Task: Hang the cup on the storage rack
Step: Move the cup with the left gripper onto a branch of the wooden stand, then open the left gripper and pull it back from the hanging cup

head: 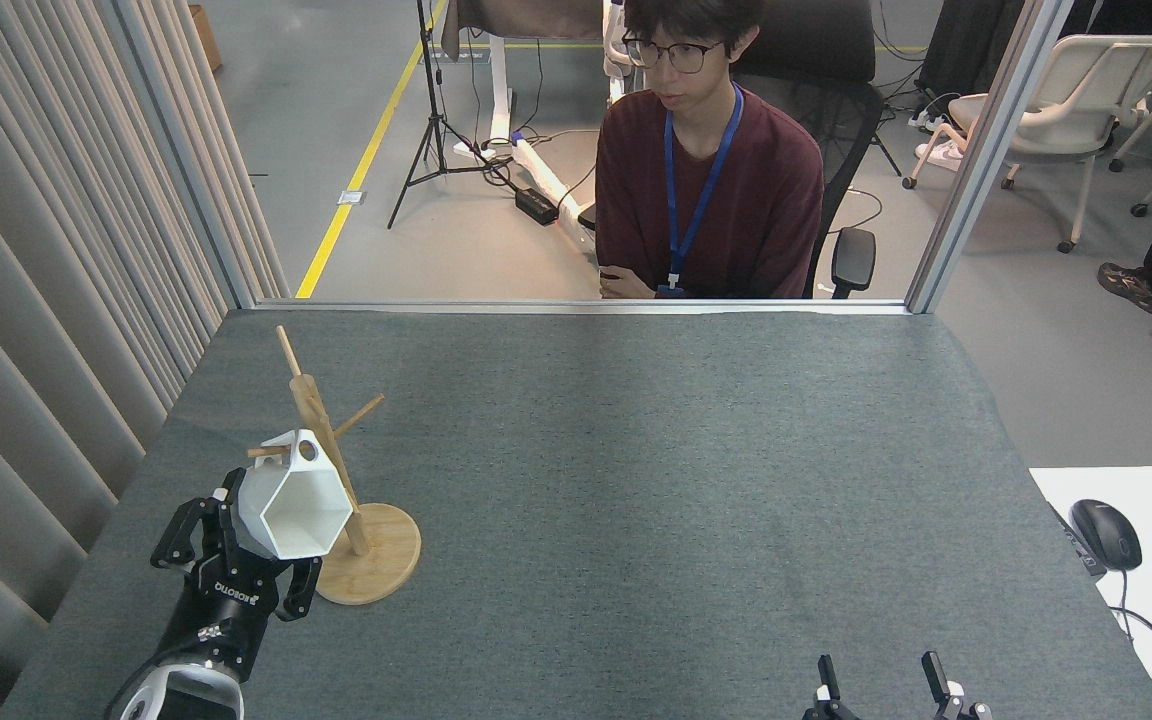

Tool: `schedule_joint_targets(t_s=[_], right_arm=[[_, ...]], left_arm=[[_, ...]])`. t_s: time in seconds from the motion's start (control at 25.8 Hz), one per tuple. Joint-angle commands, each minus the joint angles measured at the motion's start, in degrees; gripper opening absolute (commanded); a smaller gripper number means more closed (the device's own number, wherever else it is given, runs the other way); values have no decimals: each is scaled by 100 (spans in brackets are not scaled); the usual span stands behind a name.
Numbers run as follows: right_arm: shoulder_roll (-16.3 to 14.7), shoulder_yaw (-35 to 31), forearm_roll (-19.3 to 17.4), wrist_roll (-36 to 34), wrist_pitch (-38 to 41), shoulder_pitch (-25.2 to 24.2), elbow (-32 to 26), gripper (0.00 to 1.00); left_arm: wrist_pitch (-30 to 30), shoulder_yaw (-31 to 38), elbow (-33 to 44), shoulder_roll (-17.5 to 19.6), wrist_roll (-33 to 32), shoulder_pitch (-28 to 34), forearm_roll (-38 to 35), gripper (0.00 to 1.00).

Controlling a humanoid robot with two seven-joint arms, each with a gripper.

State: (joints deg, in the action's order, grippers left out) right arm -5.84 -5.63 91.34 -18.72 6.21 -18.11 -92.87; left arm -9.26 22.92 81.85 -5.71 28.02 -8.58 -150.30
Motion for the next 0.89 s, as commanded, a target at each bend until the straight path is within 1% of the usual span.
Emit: schedule_joint_targets(t_s=[0.0, 0.39, 0.66, 0.78, 0.85], right_arm=[[4, 9, -2, -1, 3, 0, -3, 99], [4, 9, -2, -9, 3, 9, -3, 98], [4, 9, -2, -18, 3, 9, -3, 98], [39, 9, -2, -18, 12, 9, 6, 98], [39, 9, -2, -18, 12, 18, -3, 98]], left_arm=[[12, -7, -12, -18, 195, -3, -8, 98], [12, -7, 76, -80, 432, 84, 9, 99], [12, -121, 551, -27, 467, 726, 176, 99], [12, -121, 700, 43, 467, 1051, 466, 99], [-129, -86, 964, 105, 441, 1350, 958, 99]])
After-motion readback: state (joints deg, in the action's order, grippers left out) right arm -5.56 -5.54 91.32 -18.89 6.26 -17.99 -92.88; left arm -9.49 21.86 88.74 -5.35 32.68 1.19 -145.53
